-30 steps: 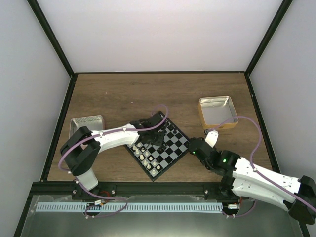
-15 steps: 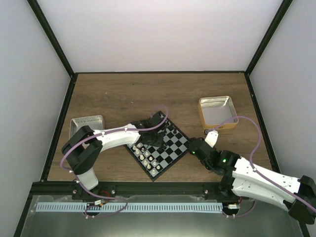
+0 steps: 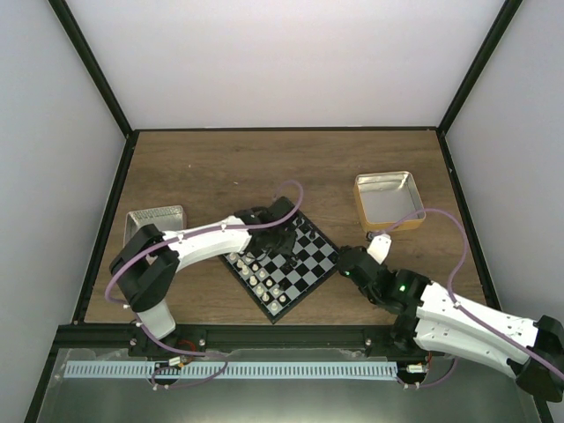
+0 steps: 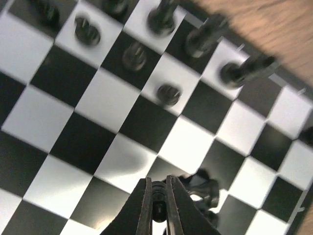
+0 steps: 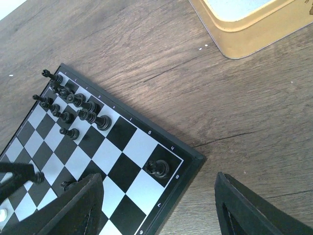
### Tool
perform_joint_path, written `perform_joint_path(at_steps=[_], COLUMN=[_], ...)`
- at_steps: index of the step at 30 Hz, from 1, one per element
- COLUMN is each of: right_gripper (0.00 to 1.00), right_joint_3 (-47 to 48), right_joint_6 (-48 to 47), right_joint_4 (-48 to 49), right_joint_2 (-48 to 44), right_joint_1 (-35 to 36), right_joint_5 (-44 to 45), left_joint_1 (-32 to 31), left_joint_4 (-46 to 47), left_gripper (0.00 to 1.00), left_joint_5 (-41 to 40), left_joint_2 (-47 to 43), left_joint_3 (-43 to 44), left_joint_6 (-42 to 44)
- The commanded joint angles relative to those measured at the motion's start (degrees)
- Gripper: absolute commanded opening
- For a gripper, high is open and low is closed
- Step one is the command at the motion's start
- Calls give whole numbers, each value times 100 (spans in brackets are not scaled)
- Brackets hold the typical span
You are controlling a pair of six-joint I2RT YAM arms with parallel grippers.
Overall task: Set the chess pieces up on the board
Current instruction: Pick up the chess piece from the chessboard, then place the chess piece on the chessboard.
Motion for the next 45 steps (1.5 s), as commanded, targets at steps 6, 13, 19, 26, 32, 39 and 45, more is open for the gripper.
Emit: perform_joint_path(at_steps=[6, 13, 19, 26, 32, 39, 45], right_gripper=[64, 64, 64, 64, 64, 64, 64], right_joint_3=[-71, -103, -112, -120, -112, -105, -64], right_joint_6=[304, 298, 293, 280, 262, 254, 46], right_joint_4=[-248, -295, -290, -272, -254, -252, -129], right_joint_2=[-245, -333, -328, -327, -303, -309, -364], right_joint_1=[12, 14, 12, 9, 9, 13, 14], right_joint_5=[329, 370, 369, 370, 359, 331, 186], left_joint_1=[-141, -222, -233, -235, -242, -243, -234], left_joint_4=[-17, -124, -156, -202, -235, -283, -304], left_gripper=[7, 9, 10, 11, 14, 25, 37], left_joint_5=[-110, -100, -126, -112, -111, -109, -62], left_joint_2=[475, 1055, 1327, 1563, 1635, 1524, 993], left_joint_3=[976, 1448, 1629, 1790, 1834, 1879, 1725], left_joint_6=[333, 466, 506, 582, 589, 600, 537])
